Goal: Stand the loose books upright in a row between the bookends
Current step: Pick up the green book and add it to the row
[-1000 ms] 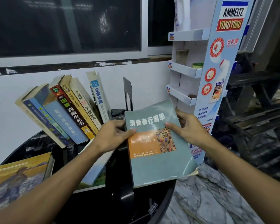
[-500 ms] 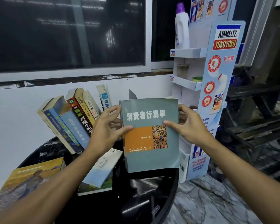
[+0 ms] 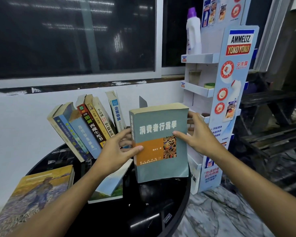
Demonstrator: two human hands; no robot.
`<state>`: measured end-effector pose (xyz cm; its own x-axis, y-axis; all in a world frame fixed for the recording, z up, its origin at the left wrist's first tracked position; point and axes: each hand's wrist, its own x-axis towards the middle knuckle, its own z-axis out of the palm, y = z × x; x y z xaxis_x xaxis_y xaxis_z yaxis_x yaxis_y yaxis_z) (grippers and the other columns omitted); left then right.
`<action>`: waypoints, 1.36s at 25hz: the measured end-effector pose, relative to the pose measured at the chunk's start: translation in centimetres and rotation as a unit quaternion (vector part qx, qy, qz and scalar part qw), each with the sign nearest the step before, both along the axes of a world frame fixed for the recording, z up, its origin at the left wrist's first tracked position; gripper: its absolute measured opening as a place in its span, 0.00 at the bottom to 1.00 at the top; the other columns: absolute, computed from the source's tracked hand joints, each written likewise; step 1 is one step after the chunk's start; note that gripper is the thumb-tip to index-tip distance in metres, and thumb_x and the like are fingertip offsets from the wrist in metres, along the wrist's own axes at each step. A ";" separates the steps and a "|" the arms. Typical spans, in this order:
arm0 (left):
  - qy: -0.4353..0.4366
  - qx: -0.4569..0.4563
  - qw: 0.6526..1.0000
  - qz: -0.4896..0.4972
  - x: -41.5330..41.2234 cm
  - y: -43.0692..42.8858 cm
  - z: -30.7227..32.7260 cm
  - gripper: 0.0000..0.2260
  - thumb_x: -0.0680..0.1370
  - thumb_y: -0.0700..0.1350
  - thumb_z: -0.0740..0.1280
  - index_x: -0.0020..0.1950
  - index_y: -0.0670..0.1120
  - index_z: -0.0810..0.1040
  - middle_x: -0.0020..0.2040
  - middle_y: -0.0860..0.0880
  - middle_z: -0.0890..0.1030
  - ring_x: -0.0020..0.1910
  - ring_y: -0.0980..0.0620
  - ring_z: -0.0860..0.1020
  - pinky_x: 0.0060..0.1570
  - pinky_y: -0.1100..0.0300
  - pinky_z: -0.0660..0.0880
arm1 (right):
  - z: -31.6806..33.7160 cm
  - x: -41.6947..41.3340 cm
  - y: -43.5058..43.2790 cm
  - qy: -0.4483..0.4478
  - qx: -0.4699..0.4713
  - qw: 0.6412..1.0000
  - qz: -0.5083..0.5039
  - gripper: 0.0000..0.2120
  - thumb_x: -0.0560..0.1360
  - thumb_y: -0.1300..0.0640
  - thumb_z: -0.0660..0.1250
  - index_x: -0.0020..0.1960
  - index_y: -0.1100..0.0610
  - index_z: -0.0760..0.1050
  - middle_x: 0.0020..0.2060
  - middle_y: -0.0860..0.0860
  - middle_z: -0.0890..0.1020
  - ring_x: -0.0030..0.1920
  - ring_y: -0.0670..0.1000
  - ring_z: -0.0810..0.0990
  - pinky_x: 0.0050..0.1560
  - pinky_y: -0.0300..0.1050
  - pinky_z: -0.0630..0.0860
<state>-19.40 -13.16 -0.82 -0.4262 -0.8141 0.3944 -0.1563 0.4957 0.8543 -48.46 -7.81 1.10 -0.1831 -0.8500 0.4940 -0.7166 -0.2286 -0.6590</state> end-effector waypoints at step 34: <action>-0.011 -0.160 0.987 -0.027 -4.6 8.8 -2.4 0.29 0.80 0.49 0.69 0.79 0.54 0.63 0.77 0.61 0.66 0.73 0.60 0.68 0.59 0.61 0.79 | 5.2 9.2 6.4 0.137 -0.073 0.975 -0.161 0.22 0.74 0.40 0.69 0.52 0.59 0.73 0.43 0.55 0.83 0.40 0.56 0.82 0.38 0.54 0.81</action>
